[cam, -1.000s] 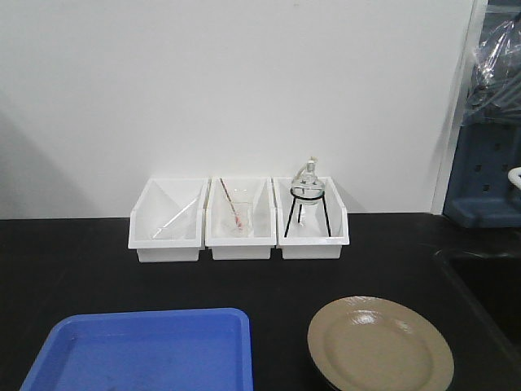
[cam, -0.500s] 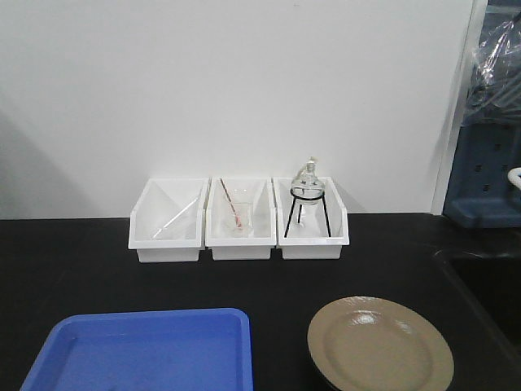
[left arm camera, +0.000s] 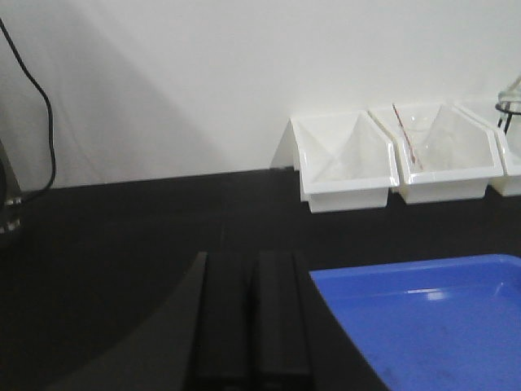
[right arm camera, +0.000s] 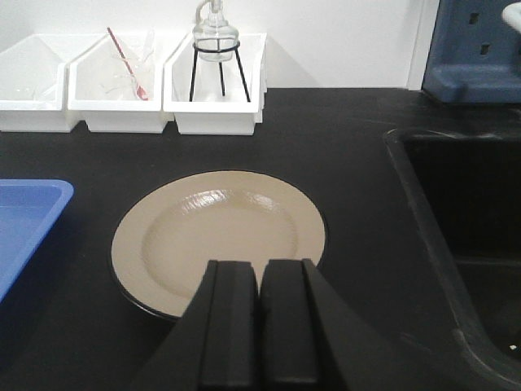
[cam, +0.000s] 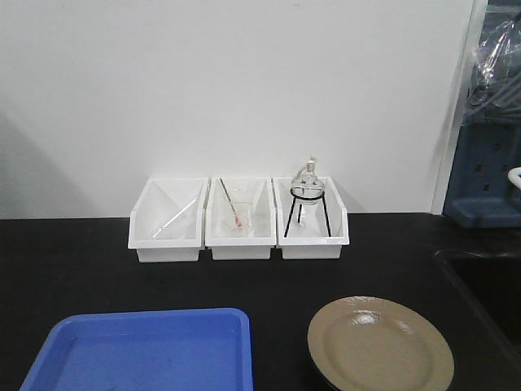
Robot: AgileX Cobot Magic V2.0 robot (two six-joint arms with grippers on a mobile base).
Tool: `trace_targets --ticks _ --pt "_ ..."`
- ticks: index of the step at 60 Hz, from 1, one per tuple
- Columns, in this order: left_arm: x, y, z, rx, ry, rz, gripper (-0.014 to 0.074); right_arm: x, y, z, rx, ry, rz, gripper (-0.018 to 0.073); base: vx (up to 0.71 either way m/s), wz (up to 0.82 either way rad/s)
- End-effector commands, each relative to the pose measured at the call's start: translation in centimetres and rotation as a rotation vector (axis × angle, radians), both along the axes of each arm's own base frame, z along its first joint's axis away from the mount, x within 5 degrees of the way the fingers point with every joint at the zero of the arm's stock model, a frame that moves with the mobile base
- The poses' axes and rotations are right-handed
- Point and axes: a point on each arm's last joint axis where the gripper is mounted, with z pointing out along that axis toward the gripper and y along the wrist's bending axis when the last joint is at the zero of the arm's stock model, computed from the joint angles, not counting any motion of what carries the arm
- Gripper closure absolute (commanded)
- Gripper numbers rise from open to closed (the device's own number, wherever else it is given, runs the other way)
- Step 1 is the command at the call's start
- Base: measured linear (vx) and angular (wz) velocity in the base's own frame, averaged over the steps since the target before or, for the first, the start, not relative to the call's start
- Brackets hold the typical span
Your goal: Place disk in tray to left cabinet
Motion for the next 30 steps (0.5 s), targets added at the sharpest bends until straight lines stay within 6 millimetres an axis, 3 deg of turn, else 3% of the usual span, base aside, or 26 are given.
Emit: trace_targets --ticks 1,11,17,30 --pt "0.6 0.1 1.5 0.0 -0.072 0.006 0.0493 1.3 0.4 1.6 0.018 -0.113 0.02 0.0353 0.0 0.0" --pt "1.0 0.1 1.1 -0.002 -0.045 0.005 0.0309 2.8 0.6 0.7 0.014 -0.065 0.027 0.013 0.0 0.0" --pt "1.0 0.1 1.1 -0.002 -0.042 0.004 0.0229 3.6 0.8 0.1 0.023 -0.037 0.027 0.0049 0.0 0.0" --pt "1.0 0.0 0.9 -0.008 -0.022 0.001 0.0206 4.6 0.9 -1.9 0.542 0.189 -0.176 0.0025 0.0 0.0"
